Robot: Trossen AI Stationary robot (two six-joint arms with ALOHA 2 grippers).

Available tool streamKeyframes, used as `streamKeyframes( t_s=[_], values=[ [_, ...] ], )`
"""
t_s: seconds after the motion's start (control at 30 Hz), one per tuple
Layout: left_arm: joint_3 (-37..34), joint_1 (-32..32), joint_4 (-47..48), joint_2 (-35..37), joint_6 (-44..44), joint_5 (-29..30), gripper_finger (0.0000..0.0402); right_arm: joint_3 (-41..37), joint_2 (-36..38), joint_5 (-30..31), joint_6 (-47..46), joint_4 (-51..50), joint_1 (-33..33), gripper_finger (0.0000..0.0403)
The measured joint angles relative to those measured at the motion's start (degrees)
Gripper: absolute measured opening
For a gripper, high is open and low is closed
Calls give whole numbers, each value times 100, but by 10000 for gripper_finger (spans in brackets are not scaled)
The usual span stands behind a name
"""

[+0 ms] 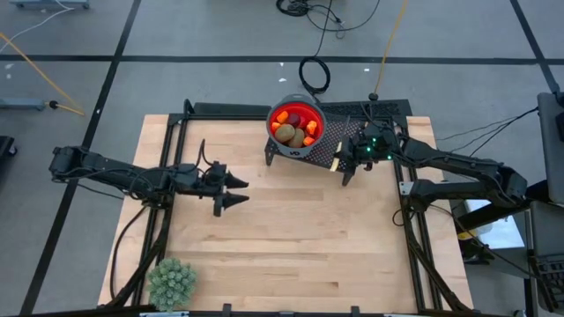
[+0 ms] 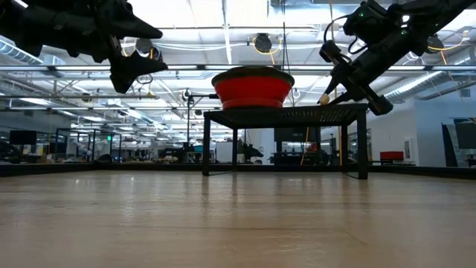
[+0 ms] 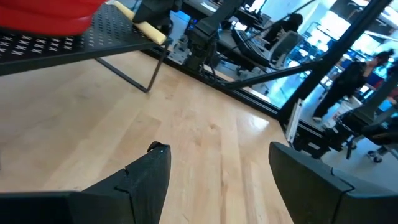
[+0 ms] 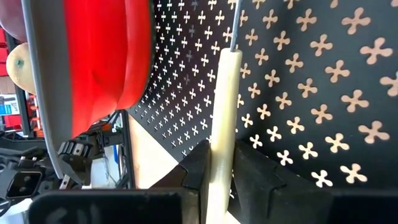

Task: Pick & Place Fruit
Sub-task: Put the knife on the shelf to the right of the strainer bowl

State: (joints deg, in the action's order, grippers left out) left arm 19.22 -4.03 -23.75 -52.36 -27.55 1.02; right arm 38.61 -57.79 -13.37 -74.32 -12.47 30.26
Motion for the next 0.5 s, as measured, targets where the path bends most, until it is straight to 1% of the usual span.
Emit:
streamKeyframes(
  t_s=[0.13, 0.5],
  values=[
    [0, -1, -2, 0, 2, -161, 271, -1, -1, 5, -2, 18, 0, 52],
    [0, 0, -10, 0, -17, -163, 271, -4, -1, 3, -2, 36, 0, 54]
  ],
)
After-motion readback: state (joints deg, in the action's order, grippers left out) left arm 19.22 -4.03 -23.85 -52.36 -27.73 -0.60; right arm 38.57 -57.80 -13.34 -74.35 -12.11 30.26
